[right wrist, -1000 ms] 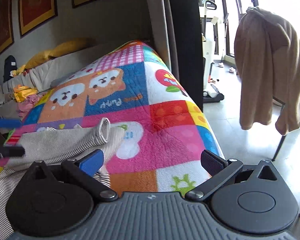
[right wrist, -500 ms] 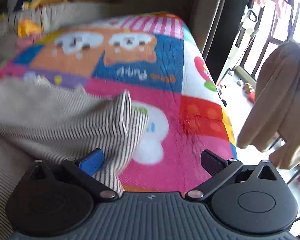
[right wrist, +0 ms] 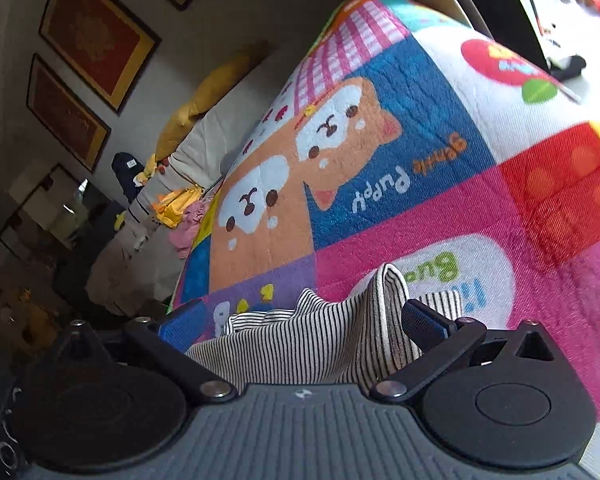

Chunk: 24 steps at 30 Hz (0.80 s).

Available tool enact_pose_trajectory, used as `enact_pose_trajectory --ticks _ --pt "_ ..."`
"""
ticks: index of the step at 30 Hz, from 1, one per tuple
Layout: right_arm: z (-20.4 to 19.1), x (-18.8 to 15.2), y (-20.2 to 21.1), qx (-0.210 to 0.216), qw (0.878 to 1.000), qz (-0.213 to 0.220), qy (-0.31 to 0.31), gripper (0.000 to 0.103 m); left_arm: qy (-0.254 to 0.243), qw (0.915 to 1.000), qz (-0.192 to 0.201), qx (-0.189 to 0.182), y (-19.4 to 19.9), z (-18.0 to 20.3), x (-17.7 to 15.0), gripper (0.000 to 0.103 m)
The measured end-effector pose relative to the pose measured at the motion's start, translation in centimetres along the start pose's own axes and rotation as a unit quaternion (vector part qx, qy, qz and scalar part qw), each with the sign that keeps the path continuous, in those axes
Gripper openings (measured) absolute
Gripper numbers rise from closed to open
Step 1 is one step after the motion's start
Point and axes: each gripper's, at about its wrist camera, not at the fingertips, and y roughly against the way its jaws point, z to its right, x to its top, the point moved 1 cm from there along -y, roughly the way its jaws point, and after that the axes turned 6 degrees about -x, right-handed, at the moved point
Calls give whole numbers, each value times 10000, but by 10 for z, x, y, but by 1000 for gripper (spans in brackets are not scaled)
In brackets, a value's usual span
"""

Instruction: Fold clothes

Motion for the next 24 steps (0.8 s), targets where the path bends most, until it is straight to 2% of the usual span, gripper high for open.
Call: enact_pose_trajectory --ticks 3,5,6,8,9,11,12,13,18,21,24 --pt "7 -2 -7 673 9964 -134 -488 103 252 9996 -119 -46 -17 -6 2 64" --pt "6 -5 -6 846 9947 -148 -559 103 224 9995 -202 17 -25 -7 0 64" --pt "4 -6 -4 772 9956 -155 -502 103 195 9995 -247 56 -28 -7 -2 64" --pt "-1 -8 -2 516 9980 -175 -333 101 80 9994 -261 195 -32 -6 -6 57" --pt "-3 -10 -1 282 9993 -175 -157 92 -24 9994 -232 270 -33 -4 -7 51" --pt "-8 -14 0 -270 9991 -165 267 84 -220 9991 -148 335 -33 0 -7 33" --pt "-9 -16 -1 -483 9978 -160 427 76 -271 9989 -115 351 -33 2 -6 21" --pt "-10 -19 0 -605 9967 -140 529 71 -312 9988 -91 363 -33 5 -6 16" --pt "-14 -31 6 -1096 9888 -10 1015 44 -357 9990 122 248 -22 12 -4 12" --pt "-17 -37 12 -1394 9813 71 1329 43 -330 9987 392 -4 -8 19 1 12" --pt "-20 -44 18 -1688 9718 152 1641 43 -493 9978 432 -107 -5 31 1 12"
